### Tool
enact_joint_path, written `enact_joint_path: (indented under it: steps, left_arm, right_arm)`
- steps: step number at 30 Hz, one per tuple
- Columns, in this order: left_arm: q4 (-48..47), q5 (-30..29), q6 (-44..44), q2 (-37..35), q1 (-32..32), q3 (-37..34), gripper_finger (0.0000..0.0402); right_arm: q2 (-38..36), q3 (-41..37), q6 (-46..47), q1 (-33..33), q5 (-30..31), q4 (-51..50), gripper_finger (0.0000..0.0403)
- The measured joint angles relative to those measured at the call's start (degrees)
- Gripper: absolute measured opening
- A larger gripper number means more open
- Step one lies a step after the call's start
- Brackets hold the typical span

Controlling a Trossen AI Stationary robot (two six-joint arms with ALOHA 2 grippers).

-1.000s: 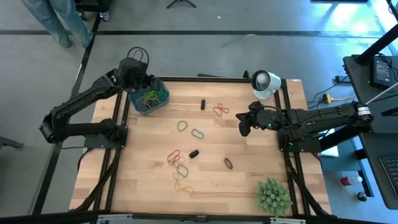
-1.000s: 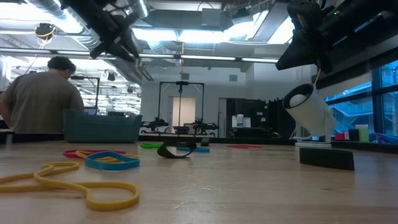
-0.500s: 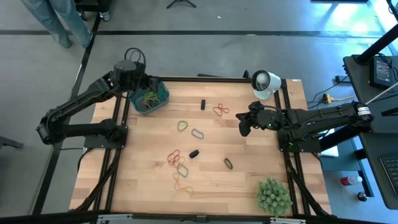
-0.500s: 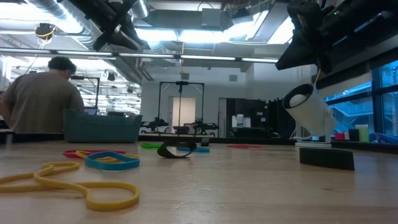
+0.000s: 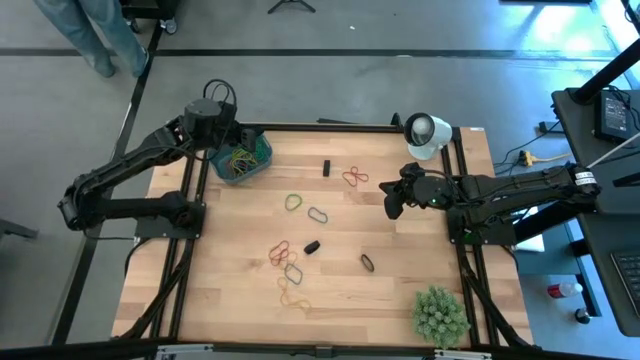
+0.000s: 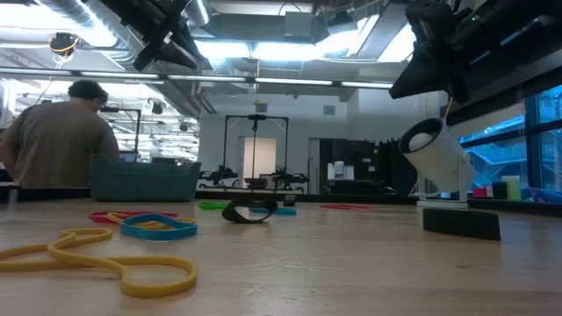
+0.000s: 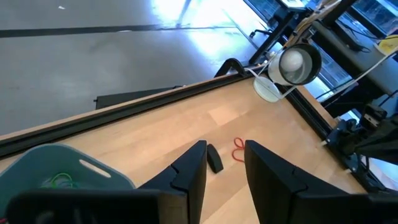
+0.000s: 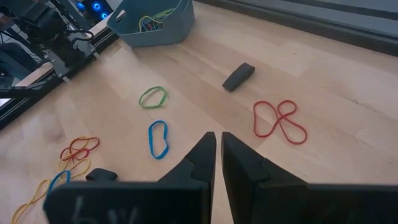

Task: Pick and place rubber bands into bin
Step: Put the top red rubber band into the bin

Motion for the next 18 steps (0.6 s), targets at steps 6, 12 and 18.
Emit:
enact_joint_path:
  steps: [6,12,18]
  left_arm:
    - [-1.2,0.2,0.2,0.0,0.0,0.0,0.0108]
    - [-4.8,0.2,4.3,0.0,-2.6,0.0,0.0098]
    - [-6.4,-5.1,5.6,1.9,-14.0,0.0,0.0068]
  right_arm:
    - [0.0,0.0,0.0,0.0,0.0,0.0,0.0031]
    - [0.0,0.0,0.0,0.0,0.0,0.0,0.0031]
    - [0.8,0.0,-4.4,0.0,-5.6,0.3,0.0016]
